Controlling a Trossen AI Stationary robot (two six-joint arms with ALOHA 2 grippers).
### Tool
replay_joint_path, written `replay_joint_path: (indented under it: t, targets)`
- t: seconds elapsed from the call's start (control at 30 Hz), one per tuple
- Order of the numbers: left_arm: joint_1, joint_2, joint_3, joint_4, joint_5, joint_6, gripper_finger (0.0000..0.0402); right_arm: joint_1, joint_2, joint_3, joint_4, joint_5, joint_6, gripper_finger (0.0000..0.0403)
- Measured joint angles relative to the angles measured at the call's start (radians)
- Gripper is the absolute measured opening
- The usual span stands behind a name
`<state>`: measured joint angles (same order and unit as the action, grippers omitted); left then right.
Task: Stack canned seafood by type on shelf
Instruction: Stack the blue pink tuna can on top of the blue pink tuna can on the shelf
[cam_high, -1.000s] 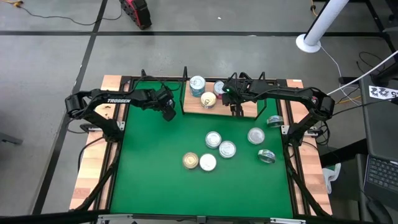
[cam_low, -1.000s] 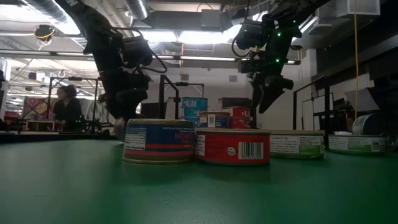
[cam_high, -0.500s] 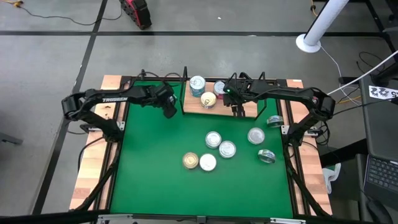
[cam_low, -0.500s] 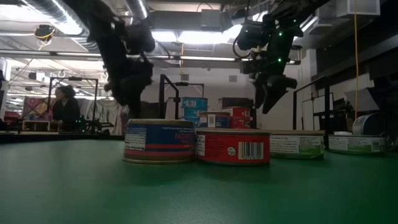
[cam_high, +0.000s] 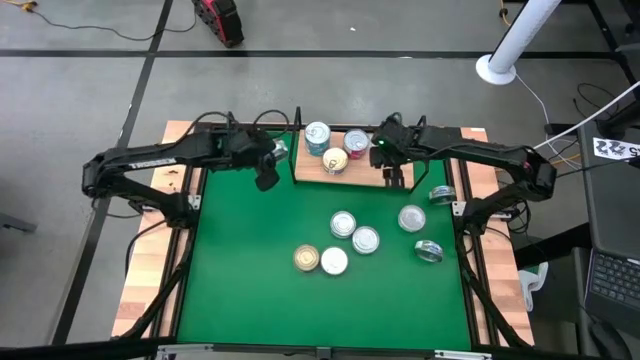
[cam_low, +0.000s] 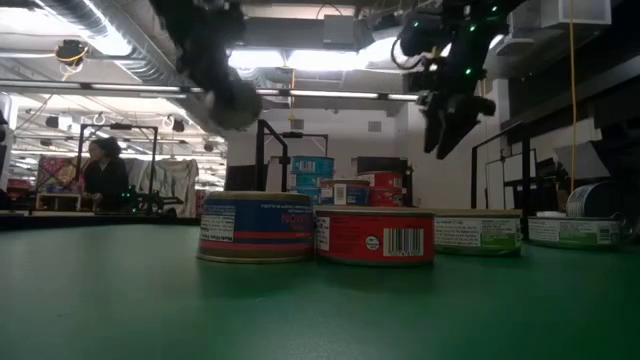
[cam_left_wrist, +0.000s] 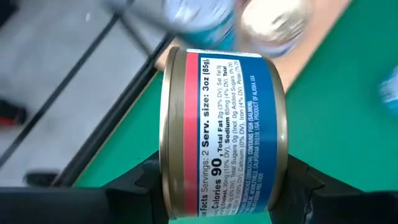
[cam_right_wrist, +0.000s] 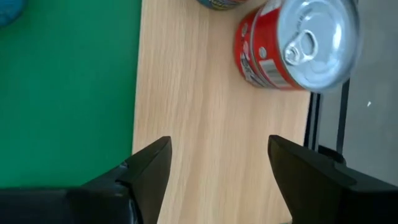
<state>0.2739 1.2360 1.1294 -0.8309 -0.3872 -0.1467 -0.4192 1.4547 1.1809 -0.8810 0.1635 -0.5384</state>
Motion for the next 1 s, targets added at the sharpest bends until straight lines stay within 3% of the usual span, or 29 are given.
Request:
replay_joint_path:
  t: [0.1,0.27,0.53,0.77,1.0]
  targets:
    - [-0.078,-0.002,0.037,0.043,-0.031,0.001,0.0184,0.0,-0.046,0.0,-0.028,0.0,0.04,0.0266]
    - [-0.216,0.026,0.041,0.256,-0.071,0.082,0.0184,0.0,-0.128,0.0,-0.055,-0.039,0.098,0.0266]
    - [-0.372,0.232,0.041,0.606,-0.233,0.396,0.0184,0.0,-0.204,0.0,-0.071,-0.325,0.147,0.0266]
    - [-0.378,0.45,0.041,0.781,-0.489,0.711,0.0184,0.0,-0.196,0.0,-0.008,-0.546,0.146,0.0266]
    - [-0.304,0.593,0.041,0.847,-0.508,0.742,0.0194,0.0,-0.155,0.0,0.028,-0.584,0.142,0.0266]
